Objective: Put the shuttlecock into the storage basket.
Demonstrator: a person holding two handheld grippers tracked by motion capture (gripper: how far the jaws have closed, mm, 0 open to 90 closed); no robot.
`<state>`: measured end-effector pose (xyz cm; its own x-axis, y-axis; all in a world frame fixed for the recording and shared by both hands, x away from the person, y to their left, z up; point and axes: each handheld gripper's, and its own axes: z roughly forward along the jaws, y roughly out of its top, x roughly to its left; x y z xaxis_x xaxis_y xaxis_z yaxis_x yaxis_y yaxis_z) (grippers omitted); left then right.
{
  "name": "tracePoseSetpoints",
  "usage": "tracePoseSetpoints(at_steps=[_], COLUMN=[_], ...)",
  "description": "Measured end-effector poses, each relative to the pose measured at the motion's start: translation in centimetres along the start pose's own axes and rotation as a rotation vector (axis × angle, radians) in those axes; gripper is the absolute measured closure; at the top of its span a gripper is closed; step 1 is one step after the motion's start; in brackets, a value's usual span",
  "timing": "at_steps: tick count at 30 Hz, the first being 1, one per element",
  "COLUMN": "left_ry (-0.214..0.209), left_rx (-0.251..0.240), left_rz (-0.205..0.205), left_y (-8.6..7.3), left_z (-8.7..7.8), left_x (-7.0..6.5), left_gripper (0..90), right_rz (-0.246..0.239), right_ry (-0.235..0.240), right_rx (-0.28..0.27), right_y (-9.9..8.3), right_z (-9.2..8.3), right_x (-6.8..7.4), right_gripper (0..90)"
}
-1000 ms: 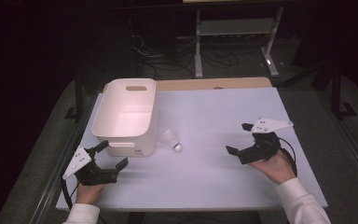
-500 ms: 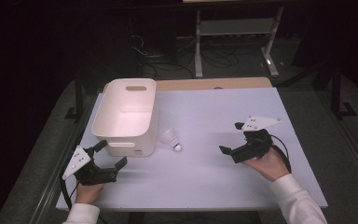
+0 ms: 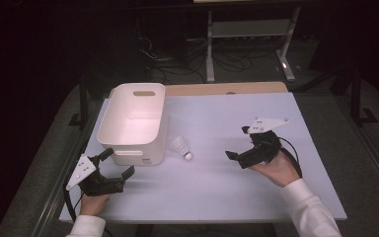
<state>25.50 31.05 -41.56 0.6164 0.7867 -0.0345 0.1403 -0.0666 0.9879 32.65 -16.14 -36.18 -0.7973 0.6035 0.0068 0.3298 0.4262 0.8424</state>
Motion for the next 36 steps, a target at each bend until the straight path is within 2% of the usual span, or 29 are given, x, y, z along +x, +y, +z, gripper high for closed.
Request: tracePoseSetpoints(at_steps=[5,15,21,25,36], left_ry=[0.014,0.002,0.002,0.003,0.003], left_rx=[-0.001,0.002,-0.003,0.004,-0.007], left_rz=[-0.001,0.004,-0.004,0.012,-0.004], left_y=[0.1,0.1,0.1,0.1,0.1], left_z=[-0.2,-0.2,-0.2,-0.2,-0.2], left_x=[0.1,0.1,0.1,0.1,0.1], left_gripper=[0.0,0.0,0.0,0.0,0.0], right_rz=[-0.010,-0.039,-0.035,-0.041,-0.038], right_ry=[0.006,0.033,0.038,0.048,0.061], right_rx=[0.019,0.046,0.066,0.079,0.098], right_y=[0.5,1.3,1.4,1.6,2.0], right_z=[0.6,1.7,2.3,2.8,3.9], right_x=[0.4,1.1,1.4,1.7,2.1], right_gripper=[0.0,0.0,0.0,0.0,0.0])
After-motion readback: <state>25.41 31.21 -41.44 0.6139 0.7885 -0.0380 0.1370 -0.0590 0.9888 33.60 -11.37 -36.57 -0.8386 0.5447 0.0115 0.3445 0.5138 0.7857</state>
